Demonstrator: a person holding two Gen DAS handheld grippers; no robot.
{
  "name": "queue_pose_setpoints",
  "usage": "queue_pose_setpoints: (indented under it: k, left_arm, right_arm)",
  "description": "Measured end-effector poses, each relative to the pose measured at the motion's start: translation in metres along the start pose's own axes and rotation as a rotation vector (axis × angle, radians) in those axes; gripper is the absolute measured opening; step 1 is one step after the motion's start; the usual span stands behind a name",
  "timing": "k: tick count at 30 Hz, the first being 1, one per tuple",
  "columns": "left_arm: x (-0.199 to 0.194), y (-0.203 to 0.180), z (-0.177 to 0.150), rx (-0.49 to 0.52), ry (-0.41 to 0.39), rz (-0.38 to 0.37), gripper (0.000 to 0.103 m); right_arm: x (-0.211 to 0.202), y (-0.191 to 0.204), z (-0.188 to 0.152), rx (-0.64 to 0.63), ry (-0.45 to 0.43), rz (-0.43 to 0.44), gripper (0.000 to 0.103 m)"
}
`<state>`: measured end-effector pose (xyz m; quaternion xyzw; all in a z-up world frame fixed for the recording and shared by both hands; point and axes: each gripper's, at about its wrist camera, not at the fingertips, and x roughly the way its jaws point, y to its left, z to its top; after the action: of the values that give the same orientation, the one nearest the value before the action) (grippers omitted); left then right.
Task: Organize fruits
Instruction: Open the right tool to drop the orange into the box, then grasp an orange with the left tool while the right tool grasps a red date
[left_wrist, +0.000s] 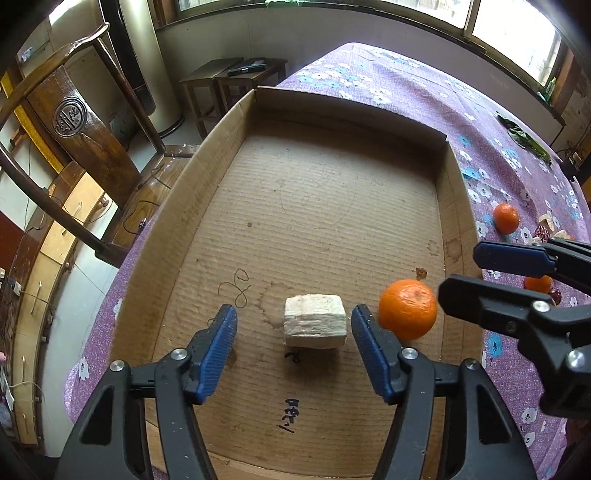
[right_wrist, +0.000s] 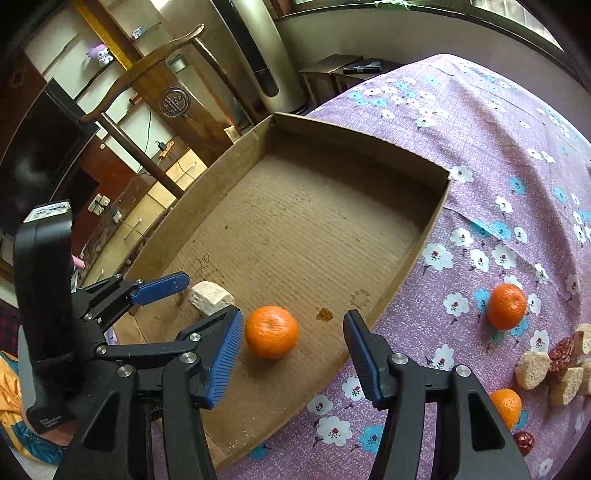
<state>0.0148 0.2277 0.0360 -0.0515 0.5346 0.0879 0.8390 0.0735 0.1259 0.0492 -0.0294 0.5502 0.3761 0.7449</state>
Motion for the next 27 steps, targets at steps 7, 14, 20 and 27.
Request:
queue_pose_setpoints:
  k: [7,14,20,27]
  left_arm:
    - [-0.013,-0.006,0.004,-0.001,-0.042,-0.003,0.073]
    - [-0.029,-0.035,0.005,0.033,-0.075,-0.047,0.075]
    - [-0.040,-0.073,0.002,0.099,-0.094,-0.114,0.077]
    - [-0.045,-0.120,-0.007,0.187,-0.072,-0.204,0.077]
  right_arm:
    - [-0.032,-0.015,-0.021,0.043,-0.046,-0.021,0.061]
    - [-0.064,-0.045,-0.055,0.114,-0.065,-0.064,0.061]
    - [-0.089,-0.080,-0.086,0.190,-0.072,-0.110,0.061]
    - [-0.110,-0.116,-0.120,0.300,-0.085,-0.149,0.061]
